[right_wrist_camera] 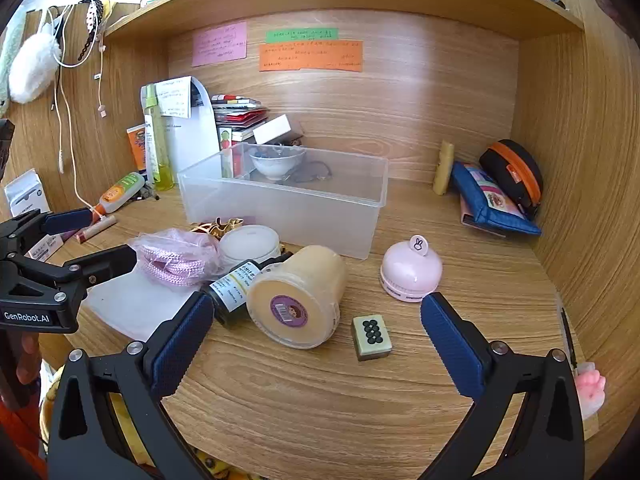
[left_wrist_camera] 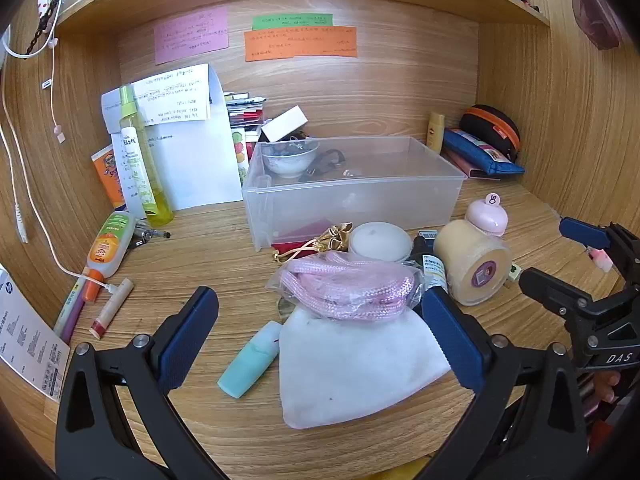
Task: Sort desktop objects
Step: 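Move left tool to pink rope bag while right tool approaches pink jar, then grasp pink rope bag with left tool while right tool grasps pink jar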
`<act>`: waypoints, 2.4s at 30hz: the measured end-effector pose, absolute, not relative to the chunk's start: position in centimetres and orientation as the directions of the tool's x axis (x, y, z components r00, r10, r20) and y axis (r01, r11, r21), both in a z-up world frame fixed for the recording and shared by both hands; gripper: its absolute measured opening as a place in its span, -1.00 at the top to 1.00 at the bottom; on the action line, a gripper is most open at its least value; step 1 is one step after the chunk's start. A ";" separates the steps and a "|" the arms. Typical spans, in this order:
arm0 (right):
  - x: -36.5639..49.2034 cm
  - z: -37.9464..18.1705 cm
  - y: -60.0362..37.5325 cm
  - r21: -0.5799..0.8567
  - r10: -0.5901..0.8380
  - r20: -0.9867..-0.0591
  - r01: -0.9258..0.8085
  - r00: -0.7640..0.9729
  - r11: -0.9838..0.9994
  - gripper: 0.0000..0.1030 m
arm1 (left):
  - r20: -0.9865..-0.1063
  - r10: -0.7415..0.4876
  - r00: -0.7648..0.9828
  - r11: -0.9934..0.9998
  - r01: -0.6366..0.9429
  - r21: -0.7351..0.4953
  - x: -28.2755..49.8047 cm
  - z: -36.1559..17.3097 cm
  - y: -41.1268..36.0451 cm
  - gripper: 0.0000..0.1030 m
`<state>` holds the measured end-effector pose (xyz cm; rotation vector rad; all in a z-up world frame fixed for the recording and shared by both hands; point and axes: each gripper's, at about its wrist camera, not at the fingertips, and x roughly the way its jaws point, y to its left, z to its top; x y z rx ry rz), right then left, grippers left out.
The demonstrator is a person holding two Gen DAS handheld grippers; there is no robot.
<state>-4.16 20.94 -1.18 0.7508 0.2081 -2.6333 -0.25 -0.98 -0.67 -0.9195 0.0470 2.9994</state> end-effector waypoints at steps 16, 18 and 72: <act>-4.3 -1.1 21.6 -0.034 -0.320 -0.522 0.394 -0.791 -0.919 -1.00 | -0.551 0.039 -0.834 -0.999 -0.025 -0.033 -0.4 0.2 -1.6 -1.00; -4.5 -1.1 21.9 -0.033 -0.311 -0.521 0.384 -0.795 -0.923 -1.00 | -0.556 0.058 -0.829 -0.998 -0.041 -0.044 -0.6 0.2 -2.2 -1.00; -20.6 -4.6 25.3 -0.059 -0.208 -0.787 0.406 -0.581 -0.912 -0.97 | -0.772 0.110 -0.626 -0.972 -0.231 0.049 -13.0 -2.0 -2.2 -1.00</act>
